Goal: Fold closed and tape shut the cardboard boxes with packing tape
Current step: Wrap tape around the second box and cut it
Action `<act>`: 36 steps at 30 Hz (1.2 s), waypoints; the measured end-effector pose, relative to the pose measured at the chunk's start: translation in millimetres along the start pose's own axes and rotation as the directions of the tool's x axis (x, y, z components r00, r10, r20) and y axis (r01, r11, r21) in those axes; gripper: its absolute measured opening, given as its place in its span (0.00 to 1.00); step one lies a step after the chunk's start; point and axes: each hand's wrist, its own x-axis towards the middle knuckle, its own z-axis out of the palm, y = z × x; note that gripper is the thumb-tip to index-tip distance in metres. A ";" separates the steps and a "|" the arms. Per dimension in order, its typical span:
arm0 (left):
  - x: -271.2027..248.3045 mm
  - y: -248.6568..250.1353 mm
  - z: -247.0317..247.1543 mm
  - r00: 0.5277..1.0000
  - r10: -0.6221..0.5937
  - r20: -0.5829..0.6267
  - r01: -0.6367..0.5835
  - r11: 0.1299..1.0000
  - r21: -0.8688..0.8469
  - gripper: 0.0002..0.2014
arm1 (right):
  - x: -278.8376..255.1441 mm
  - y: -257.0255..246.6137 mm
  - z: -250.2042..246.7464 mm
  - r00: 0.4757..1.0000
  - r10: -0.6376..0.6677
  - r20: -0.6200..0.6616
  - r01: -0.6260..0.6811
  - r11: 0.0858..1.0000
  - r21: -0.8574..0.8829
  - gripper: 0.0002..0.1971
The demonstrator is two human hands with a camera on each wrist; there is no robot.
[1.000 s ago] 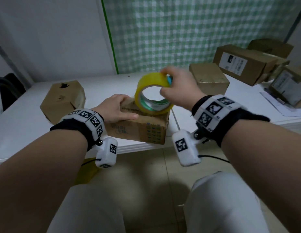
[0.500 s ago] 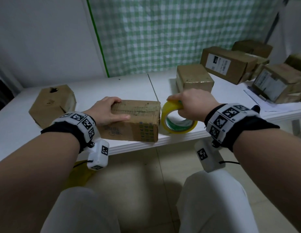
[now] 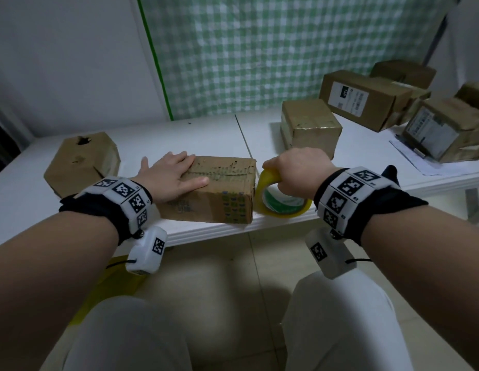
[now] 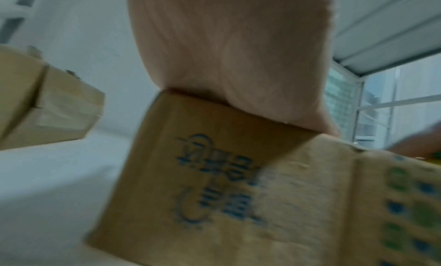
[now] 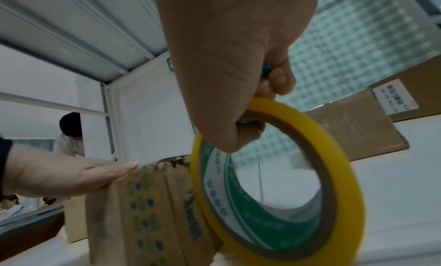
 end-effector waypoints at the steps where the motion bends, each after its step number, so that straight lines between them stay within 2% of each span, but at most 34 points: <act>1: -0.1 6.2 0.6 1.000 -0.016 0.013 0.016 0.999 0.033 0.61 | 1.2 -4.2 -1.2 1.000 -0.006 0.010 0.006 1.000 -0.010 0.23; 3: -2.3 25.7 0.0 0.998 -0.050 0.039 0.048 0.998 0.038 0.61 | 2.9 -12.8 -4.0 0.999 -0.018 0.034 0.020 0.999 -0.038 0.20; 5: -5.0 50.5 -2.1 0.996 -0.029 0.080 0.028 1.000 0.013 0.63 | 1.5 -18.3 -7.6 0.998 -0.007 0.055 0.008 0.999 -0.035 0.18; 9: -9.7 94.7 0.3 0.979 0.159 0.126 -0.162 0.987 0.014 0.59 | -9.6 -19.9 -8.6 0.998 0.022 0.063 -0.024 0.999 0.042 0.14; 11: -8.9 101.5 1.6 0.966 0.222 0.136 -0.226 0.974 0.018 0.57 | -14.0 -17.6 -5.7 0.997 0.030 0.072 -0.038 0.993 0.111 0.19; 14: -11.2 96.0 -2.9 0.946 0.276 0.173 -0.278 0.961 -0.013 0.53 | -20.6 -13.9 -1.5 0.986 -0.014 0.168 -0.038 0.952 0.303 0.31; 16: -15.9 88.1 -7.2 0.934 0.289 0.208 -0.293 0.956 -0.015 0.52 | -26.7 -15.6 3.1 0.968 -0.051 0.247 -0.080 0.867 0.492 0.34; 18: -19.8 78.7 -9.3 0.936 0.267 0.228 -0.272 0.962 -0.009 0.51 | -31.9 -19.5 13.6 0.947 -0.075 0.312 -0.177 0.690 0.701 0.30; 20: -21.6 69.9 -9.8 0.952 0.207 0.226 -0.215 0.977 0.011 0.49 | -36.4 -25.1 24.5 0.934 -0.107 0.340 -0.242 0.510 0.826 0.23; 22: -21.5 64.1 -9.0 0.963 0.157 0.220 -0.167 0.985 0.030 0.49 | -38.7 -30.1 34.0 0.925 -0.145 0.351 -0.267 0.408 0.873 0.16; 25: -19.1 60.1 -7.8 0.966 0.146 0.215 -0.158 0.987 0.041 0.48 | -44.5 -38.2 43.3 0.921 -0.203 0.332 -0.276 0.262 0.925 0.08; 29: -14.7 55.6 -8.9 0.955 0.168 0.245 -0.168 0.986 -0.021 0.50 | -52.1 -41.0 55.0 0.927 -0.170 0.334 -0.336 0.023 0.942 0.15; 31: -13.8 54.5 -10.2 0.950 0.176 0.257 -0.166 0.984 -0.059 0.50 | -53.3 -39.9 57.7 0.930 -0.149 0.337 -0.346 -0.037 0.938 0.16; 32: -13.7 54.2 -10.7 0.950 0.179 0.256 -0.166 0.984 -0.070 0.50 | -52.9 -40.1 58.9 0.929 -0.149 0.339 -0.347 -0.032 0.937 0.17; 34: -13.4 53.8 -10.8 0.950 0.185 0.252 -0.170 0.982 -0.081 0.50 | -52.3 -42.8 63.0 0.919 -0.148 0.367 -0.366 0.034 0.930 0.18; 36: -12.5 53.0 -10.9 0.948 0.192 0.254 -0.173 0.980 -0.093 0.50 | -51.6 -46.6 65.9 0.908 -0.138 0.396 -0.392 0.061 0.918 0.19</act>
